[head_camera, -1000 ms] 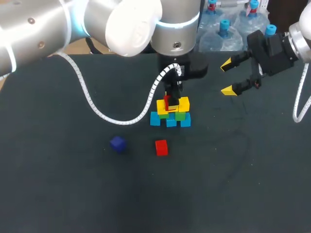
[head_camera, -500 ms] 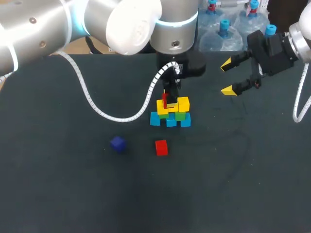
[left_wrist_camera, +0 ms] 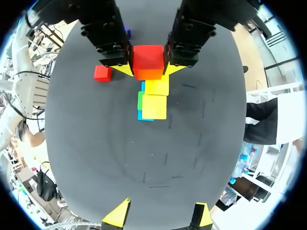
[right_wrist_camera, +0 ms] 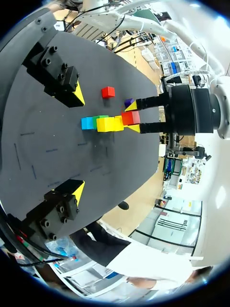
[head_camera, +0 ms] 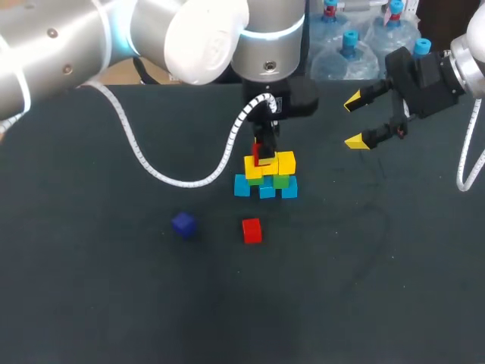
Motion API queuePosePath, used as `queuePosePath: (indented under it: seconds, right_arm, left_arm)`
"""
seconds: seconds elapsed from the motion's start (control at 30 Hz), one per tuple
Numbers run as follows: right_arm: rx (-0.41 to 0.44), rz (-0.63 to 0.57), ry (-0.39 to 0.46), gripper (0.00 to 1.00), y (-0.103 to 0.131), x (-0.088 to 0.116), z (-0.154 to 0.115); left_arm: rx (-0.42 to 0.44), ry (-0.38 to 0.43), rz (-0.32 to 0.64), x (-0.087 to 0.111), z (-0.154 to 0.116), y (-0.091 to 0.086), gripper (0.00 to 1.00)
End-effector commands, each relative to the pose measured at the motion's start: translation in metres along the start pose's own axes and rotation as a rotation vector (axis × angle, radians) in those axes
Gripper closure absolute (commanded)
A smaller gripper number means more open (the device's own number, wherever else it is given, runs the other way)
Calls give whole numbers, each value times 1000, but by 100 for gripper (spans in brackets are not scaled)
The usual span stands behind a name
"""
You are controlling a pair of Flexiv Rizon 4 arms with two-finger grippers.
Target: Place the blue cubes, place green cubes on the blue cubes, place the yellow cubes on the green cubes, then place the red cubes on the yellow cubes, and place purple cube on the red cubes.
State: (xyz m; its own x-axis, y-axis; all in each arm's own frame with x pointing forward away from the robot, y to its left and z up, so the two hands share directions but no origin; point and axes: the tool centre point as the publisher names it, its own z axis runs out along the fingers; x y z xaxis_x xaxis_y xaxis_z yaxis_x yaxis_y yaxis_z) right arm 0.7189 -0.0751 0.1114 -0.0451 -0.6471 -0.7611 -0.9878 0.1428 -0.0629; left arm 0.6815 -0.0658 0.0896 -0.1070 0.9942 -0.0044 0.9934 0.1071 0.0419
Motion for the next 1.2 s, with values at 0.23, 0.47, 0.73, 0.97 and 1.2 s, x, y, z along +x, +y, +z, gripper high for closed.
queuePosePath:
  seconds: [0.23, 0.47, 0.73, 0.97, 1.2]
  right_arm:
    - [1, -1, -1, 0, 0, 0, 0]
    - [1, -1, -1, 0, 0, 0, 0]
    - [1, -1, -1, 0, 0, 0, 0]
    - [1, -1, -1, 0, 0, 0, 0]
    - [1, -1, -1, 0, 0, 0, 0]
  left_arm:
    - [14, 6, 6, -3, 1, 1, 100]
    - [19, 12, -7, 0, 3, 1, 100]
    - [9, 19, 4, -3, 1, 6, 100]
    - [17, 20, 4, -2, 3, 7, 100]
    - [15, 24, -5, 0, 3, 8, 100]
